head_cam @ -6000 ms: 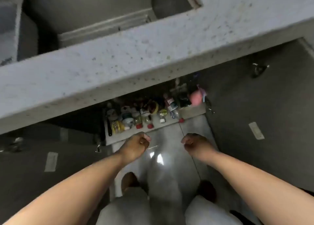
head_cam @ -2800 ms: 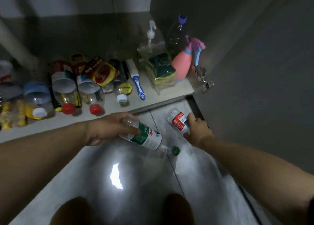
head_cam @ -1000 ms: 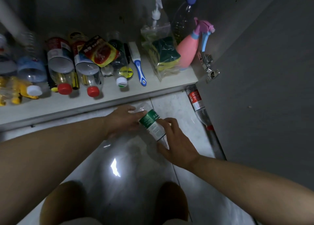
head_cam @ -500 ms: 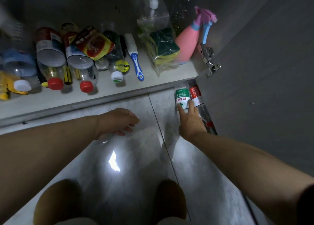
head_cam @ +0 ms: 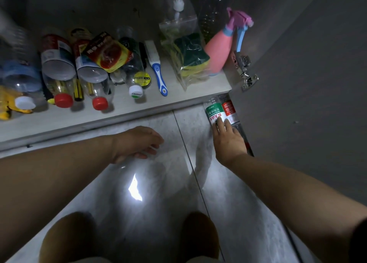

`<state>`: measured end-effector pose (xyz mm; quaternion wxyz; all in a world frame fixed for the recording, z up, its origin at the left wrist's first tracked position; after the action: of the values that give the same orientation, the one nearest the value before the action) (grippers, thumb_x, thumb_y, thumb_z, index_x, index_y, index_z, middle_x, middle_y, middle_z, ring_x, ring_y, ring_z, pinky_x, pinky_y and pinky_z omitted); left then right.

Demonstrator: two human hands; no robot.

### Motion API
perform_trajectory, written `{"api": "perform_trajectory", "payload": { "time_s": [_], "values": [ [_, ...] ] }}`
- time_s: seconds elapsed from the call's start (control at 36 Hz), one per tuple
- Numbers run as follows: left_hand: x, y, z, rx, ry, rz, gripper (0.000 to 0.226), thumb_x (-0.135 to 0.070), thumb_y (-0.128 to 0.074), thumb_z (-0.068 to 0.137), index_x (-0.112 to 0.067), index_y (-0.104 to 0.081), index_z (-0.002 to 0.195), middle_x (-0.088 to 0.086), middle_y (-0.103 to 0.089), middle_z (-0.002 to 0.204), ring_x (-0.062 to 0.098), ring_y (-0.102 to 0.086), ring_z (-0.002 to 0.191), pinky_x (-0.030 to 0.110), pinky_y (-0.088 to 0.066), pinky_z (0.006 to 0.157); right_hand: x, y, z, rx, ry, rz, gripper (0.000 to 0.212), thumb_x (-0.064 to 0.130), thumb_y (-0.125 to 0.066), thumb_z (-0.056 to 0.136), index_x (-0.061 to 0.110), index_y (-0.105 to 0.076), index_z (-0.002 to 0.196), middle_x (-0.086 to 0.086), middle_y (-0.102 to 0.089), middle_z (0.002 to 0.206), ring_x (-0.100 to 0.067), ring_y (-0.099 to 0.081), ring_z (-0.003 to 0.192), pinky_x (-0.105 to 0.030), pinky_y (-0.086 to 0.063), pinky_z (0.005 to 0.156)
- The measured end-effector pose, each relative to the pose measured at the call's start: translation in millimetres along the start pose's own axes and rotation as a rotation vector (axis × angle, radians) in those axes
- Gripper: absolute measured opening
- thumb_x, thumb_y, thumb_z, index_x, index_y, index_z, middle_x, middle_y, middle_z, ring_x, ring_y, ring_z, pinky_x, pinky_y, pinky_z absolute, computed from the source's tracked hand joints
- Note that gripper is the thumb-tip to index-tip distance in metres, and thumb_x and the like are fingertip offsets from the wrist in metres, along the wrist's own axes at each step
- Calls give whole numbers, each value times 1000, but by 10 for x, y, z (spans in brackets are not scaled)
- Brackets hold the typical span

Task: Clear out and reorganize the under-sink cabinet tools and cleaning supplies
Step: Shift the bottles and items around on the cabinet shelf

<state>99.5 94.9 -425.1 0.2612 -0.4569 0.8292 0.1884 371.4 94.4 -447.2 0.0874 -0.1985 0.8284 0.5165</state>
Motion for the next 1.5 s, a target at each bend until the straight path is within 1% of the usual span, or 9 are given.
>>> {"api": "perform_trajectory", "payload": {
  "time_s": [0.14,0.22,0.33,0.5,0.69,0.92,1.19,1.36,1.5],
  "values": [
    [-51,38,-3,-40,-41,24,19,-25,-63,98,-13,-70,111,11,-72,115,23,-71,99,27,-54,71,16,46,-26,19,3,39,83,28,-55,96,8,-4,158,-19,3,166,-39,3,153,-51,-15,124],
    [-129,81,-64,-87,-108,122,12,-18,-61,98,-16,-70,106,7,-73,108,20,-71,91,26,-51,68,61,222,-65,-55,13,181,64,22,-58,90,13,-33,149,-18,-28,157,-35,-24,148,-47,-28,119],
    [-331,177,-282,-121,-334,352,17,-13,-63,97,-11,-68,113,6,-69,103,16,-66,82,15,-47,58,248,520,-130,-147,104,439,40,15,-60,88,17,-54,128,-4,-52,126,-23,-54,112,-38,-54,93],
    [-606,518,-698,-173,-516,687,22,-19,-58,98,-24,-69,116,-8,-68,109,10,-64,98,25,-52,88,708,1244,-193,-297,361,611,23,16,-57,92,20,-61,114,3,-57,109,-17,-59,95,-33,-54,75],
    [-539,1356,-920,-625,-591,459,15,-18,-60,95,-26,-68,104,-7,-67,98,11,-63,86,32,-54,80,1083,2261,139,-429,339,854,35,29,-66,86,25,-55,120,3,-49,110,-17,-56,97,-37,-52,79],
    [-241,2047,-1067,-1140,-501,306,39,-14,-69,86,-21,-63,124,11,-54,122,32,-51,118,40,-46,100,1557,3030,721,-569,173,698,64,47,-67,82,20,-48,136,-14,-50,132,-35,-45,122,-43,-44,100],
    [-439,2308,-951,-1158,-433,528,58,-34,-66,89,-18,-50,142,18,-49,139,39,-47,128,50,-48,101,1705,3098,1083,-447,95,446,52,33,-60,89,23,-47,138,-16,-51,127,-39,-45,122,-45,-43,96],
    [-618,2440,-632,-1013,-225,520,67,-42,-60,91,-19,-34,148,20,-47,140,41,-49,127,50,-46,95,1463,3180,853,-571,67,702,51,33,-61,87,23,-49,136,-15,-52,128,-38,-50,117,-47,-49,94],
    [-709,2478,-467,-947,-194,544,58,-43,-63,92,-10,-41,134,20,-62,123,39,-64,108,41,-53,84,1104,2959,580,-630,50,962,49,29,-67,86,26,-52,133,-11,-51,130,-32,-47,120,-40,-45,97]
  ]
}}
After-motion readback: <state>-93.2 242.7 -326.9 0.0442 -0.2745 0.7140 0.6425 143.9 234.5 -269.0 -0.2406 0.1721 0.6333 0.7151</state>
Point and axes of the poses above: each hand's wrist, its own z-axis towards the middle knuckle, its own y-axis out of the back of the hand, x = y × z, the point moved 7 cm from there along z, towards the middle knuckle
